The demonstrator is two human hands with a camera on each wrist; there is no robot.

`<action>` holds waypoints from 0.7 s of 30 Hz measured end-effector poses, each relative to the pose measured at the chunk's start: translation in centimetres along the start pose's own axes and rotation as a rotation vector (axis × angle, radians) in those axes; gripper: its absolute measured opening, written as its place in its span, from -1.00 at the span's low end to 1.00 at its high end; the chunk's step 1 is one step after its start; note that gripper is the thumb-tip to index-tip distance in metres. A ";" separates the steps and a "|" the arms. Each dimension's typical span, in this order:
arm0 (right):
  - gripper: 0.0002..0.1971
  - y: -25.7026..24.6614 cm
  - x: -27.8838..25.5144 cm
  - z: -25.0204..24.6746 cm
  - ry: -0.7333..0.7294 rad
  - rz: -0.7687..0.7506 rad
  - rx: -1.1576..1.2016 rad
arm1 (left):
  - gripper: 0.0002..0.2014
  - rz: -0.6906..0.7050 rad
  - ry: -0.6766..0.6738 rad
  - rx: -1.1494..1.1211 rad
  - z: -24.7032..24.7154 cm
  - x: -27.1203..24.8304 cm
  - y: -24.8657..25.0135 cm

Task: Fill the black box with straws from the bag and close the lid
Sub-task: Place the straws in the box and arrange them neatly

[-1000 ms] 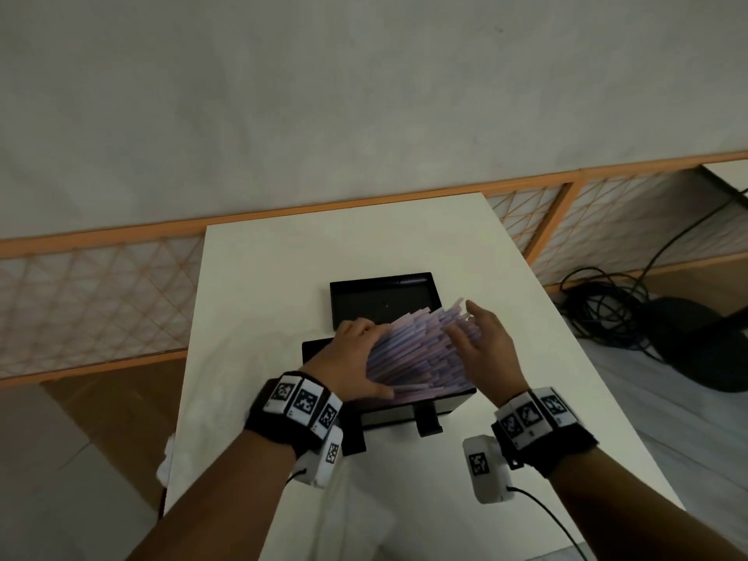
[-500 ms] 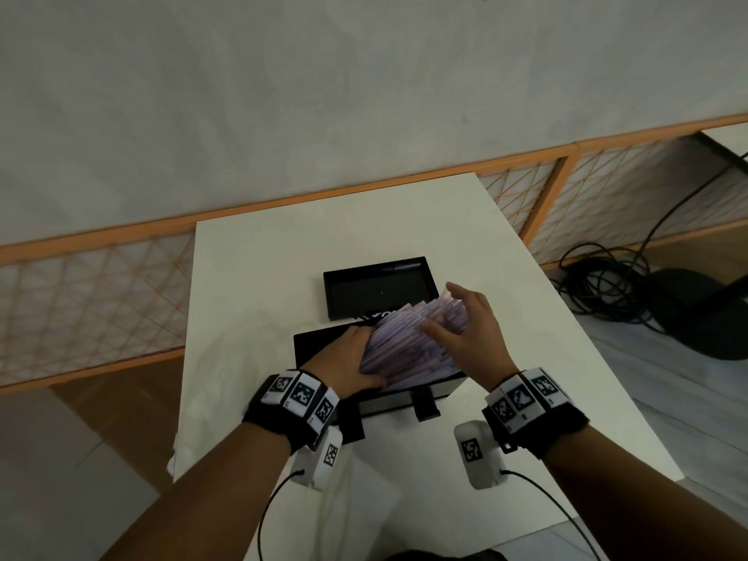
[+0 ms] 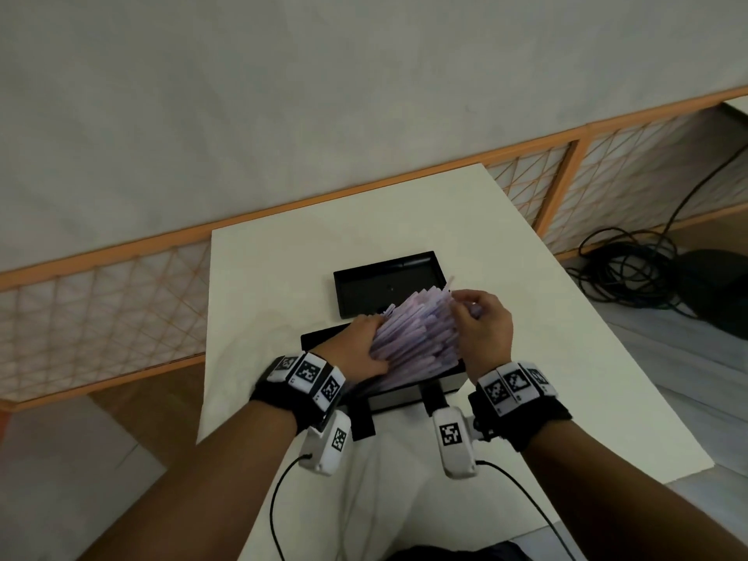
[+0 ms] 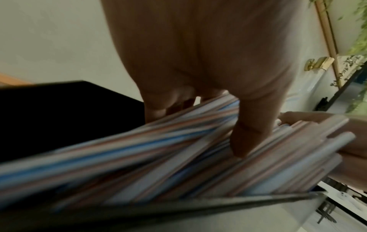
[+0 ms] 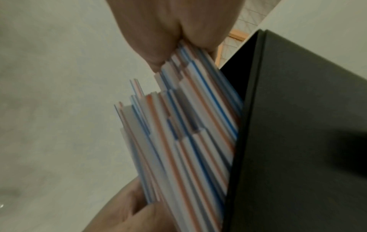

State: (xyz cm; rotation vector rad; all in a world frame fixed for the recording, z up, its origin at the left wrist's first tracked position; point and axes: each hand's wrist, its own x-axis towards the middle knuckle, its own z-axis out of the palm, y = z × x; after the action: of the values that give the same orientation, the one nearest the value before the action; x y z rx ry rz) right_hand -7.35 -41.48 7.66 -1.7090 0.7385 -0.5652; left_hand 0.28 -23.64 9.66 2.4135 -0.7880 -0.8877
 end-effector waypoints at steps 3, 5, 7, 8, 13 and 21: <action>-0.85 0.8 0.1 -0.3 0.066 0.117 0.119 | -0.38 -0.005 -0.024 0.028 -0.3 0.2 0.2; -0.86 0.9 0.1 -0.5 0.106 0.171 0.194 | -0.40 0.009 -0.010 0.028 -0.6 0.3 0.4; -0.88 0.7 0.0 -0.7 0.124 0.173 0.211 | -0.39 0.024 -0.012 0.043 -0.8 0.2 0.8; -0.88 0.7 0.0 -0.7 0.133 0.174 0.219 | -0.37 0.028 -0.008 0.051 -0.8 0.2 0.8; -0.90 0.9 -0.2 -0.4 0.142 0.171 0.217 | -0.12 0.048 0.041 -0.050 0.1 -0.1 0.9; -0.89 0.2 -0.4 0.8 0.086 0.226 0.180 | 0.38 0.088 -0.086 0.028 -0.1 -0.8 -0.3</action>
State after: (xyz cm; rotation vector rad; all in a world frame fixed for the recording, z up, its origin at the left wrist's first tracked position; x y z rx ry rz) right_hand -7.11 -40.76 7.24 -1.4203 0.9012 -0.5334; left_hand 0.00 -22.87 9.91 2.3575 -0.9374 -0.9571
